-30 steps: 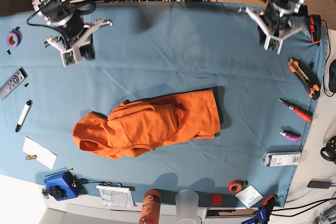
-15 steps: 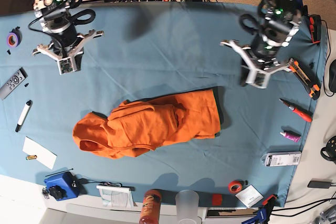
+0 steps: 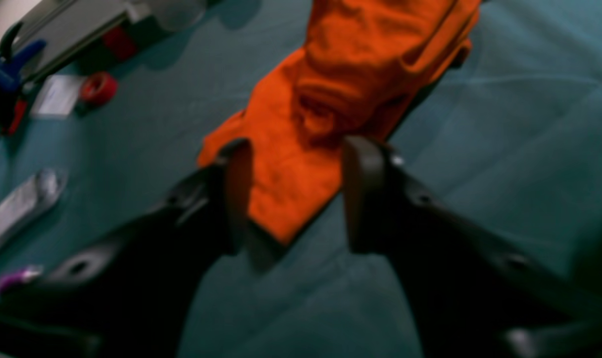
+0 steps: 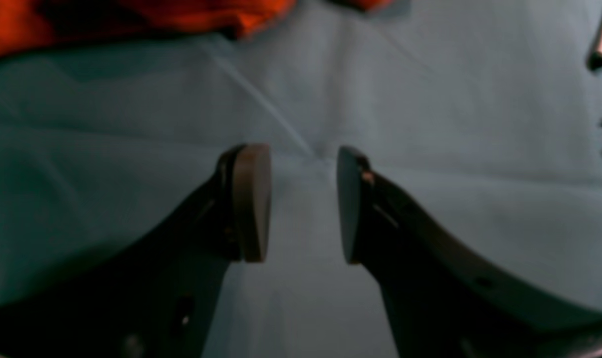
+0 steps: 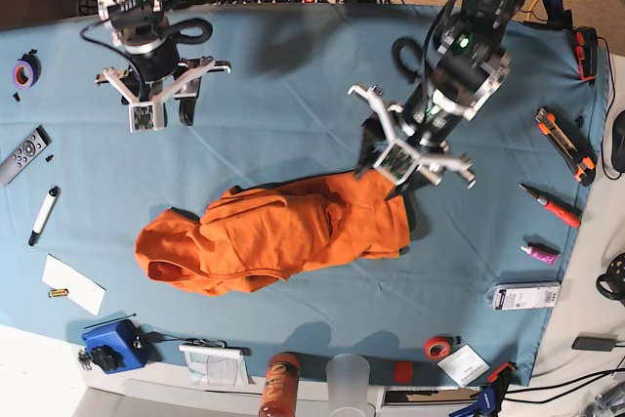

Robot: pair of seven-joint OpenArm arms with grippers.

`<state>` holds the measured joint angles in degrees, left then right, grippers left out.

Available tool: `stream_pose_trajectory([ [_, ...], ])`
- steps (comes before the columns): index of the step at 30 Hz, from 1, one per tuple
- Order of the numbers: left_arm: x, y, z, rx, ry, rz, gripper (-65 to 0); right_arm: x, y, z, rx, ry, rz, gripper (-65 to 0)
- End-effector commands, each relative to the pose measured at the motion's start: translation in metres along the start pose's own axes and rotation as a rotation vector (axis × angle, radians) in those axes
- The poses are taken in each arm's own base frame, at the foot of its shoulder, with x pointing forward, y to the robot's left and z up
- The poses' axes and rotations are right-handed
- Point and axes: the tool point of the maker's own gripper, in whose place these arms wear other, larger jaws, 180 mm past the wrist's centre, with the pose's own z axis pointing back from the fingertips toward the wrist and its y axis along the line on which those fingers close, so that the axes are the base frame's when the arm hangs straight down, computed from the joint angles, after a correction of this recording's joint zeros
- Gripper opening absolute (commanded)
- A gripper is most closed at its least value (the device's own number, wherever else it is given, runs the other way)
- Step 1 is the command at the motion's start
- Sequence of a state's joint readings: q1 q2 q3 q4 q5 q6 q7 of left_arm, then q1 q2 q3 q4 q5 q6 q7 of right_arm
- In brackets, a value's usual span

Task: Layout the t-shirt on the table in an organized manner, then fold the t-shirt properly
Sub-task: 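Move both grippers out and lower the left gripper onto the orange shirt, then grasp the shirt with the left gripper and drag it toward the right gripper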

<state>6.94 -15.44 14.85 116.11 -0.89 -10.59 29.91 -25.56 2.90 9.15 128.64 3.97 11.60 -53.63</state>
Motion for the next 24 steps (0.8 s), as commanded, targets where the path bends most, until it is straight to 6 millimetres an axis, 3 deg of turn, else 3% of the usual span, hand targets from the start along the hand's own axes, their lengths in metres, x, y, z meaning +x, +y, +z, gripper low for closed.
stream_pose_trajectory([
  [1, 0.01, 0.004, -0.007, 0.004, -0.042, -0.008, -30.5, 0.016, -0.007, 0.002, -0.025, -0.057, 0.009, -42.5],
  [5, 0.002, 0.005, -0.045, -0.024, -0.006, -0.021, -27.5, 0.031, -0.016, 0.001, -0.055, -0.106, 0.047, -42.5],
  [12, 0.021, -0.006, -0.095, -0.108, 0.054, 0.136, -27.5, 0.036, -0.034, 0.001, -0.12, -0.114, 0.14, -42.5],
  [19, 0.013, -0.02, -0.127, -0.168, 0.159, 0.191, -27.5, 0.013, -0.072, -0.016, -0.207, -0.025, 0.165, -42.5],
  [24, -0.007, -0.024, -0.141, -0.233, 0.225, 0.228, -27.6, 0.011, -0.079, -0.023, -0.218, -0.014, 0.156, -42.5],
])
